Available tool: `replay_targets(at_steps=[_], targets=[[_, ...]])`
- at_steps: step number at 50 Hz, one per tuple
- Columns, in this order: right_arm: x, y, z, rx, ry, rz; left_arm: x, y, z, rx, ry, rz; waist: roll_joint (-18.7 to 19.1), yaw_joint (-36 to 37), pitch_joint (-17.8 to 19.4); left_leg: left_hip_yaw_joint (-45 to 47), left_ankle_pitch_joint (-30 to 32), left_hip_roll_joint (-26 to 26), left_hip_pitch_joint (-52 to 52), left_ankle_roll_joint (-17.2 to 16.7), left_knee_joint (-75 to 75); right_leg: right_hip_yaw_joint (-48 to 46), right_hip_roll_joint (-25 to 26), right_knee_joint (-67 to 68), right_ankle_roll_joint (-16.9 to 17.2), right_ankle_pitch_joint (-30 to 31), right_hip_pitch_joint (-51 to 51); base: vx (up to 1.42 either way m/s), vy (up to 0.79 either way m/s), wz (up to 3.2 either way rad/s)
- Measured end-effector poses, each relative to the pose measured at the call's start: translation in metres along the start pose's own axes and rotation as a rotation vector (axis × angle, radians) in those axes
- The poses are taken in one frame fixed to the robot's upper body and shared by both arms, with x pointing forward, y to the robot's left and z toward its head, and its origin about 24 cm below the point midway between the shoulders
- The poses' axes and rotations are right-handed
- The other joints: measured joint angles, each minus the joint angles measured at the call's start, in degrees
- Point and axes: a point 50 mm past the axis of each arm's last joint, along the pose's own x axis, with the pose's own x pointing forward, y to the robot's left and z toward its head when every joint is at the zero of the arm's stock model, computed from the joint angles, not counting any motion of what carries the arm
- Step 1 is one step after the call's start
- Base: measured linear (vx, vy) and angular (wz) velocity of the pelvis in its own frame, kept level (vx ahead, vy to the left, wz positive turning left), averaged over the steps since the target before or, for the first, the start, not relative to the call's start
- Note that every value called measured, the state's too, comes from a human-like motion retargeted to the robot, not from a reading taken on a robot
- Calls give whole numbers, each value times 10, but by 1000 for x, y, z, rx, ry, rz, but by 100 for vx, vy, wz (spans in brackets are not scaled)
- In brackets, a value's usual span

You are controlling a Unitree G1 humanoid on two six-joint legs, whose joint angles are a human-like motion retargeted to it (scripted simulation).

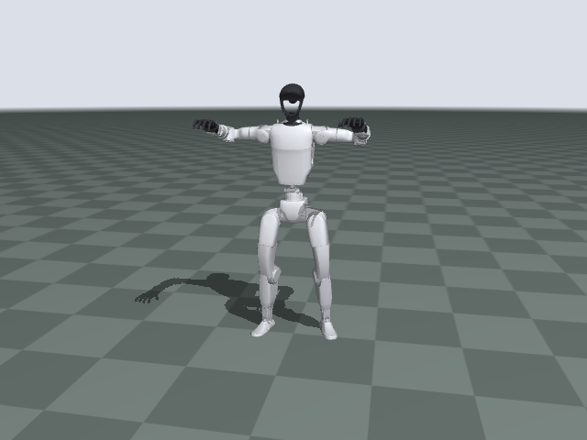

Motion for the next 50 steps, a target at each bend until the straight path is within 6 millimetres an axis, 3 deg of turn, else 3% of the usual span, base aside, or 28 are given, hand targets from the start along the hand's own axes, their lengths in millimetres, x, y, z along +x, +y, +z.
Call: replay_targets(at_steps=[5, 18, 28, 38, 41, 44, 47, 50], targets=[[0, -10, 0, 1, 0, -29, 3, 12, 6, -5, -25, 41, 0, 4, 1, 1, -1, 0, 4, 1, 0, 1, 0, 0, -1, -1, 3, 0, 0, 0], [-4, -4, 2, 42, -1, -7, -1, 6, 7, -25, -24, 15, 1, 4, 4, 3, -3, 0, 6, 1, 0, 4, 0, -1, -2, -2, 4, 0, 0, 0], [-4, -6, 2, 34, -3, -5, 1, 15, 9, 4, -39, 34, 0, 4, 5, 4, -2, 0, 4, 1, 0, 2, 0, -2, -1, -1, 3, 0, 0, 0], [-4, 1, 13, 91, -48, -177, 3, 19, 14, -92, -72, 228, -13, 18, 16, -13, 1, -4, -9, 2, 9, -16, -5, -9, -4, 1, 8, -1, 0, 6], [0, 13, 28, 106, -105, -246, 0, 7, 11, -183, -47, 299, -18, 32, 25, -20, 2, -6, -14, 2, 12, -23, -7, -10, -9, 2, 10, -4, 1, 19], [9, 28, 50, 165, -169, -320, -4, -18, 9, -387, 6, 356, -27, 52, 36, -28, 4, -8, -18, 4, 13, -29, -9, -10, -14, 3, 10, -5, 2, 21], [22, 45, 76, 253, -224, -372, -8, -56, 9, -699, 106, 381, -36, 74, 46, -38, 5, -11, -25, 7, 14, -37, -12, -10, -19, 5, 10, -6, 3, 27], [40, 62, 104, 330, -275, -372, -15, -107, 13, -1064, 264, 359, -46, 101, 55, -52, 7, -16, -34, 10, 15, -49, -15, -11, -22, 5, 10, -5, 4, 38]])
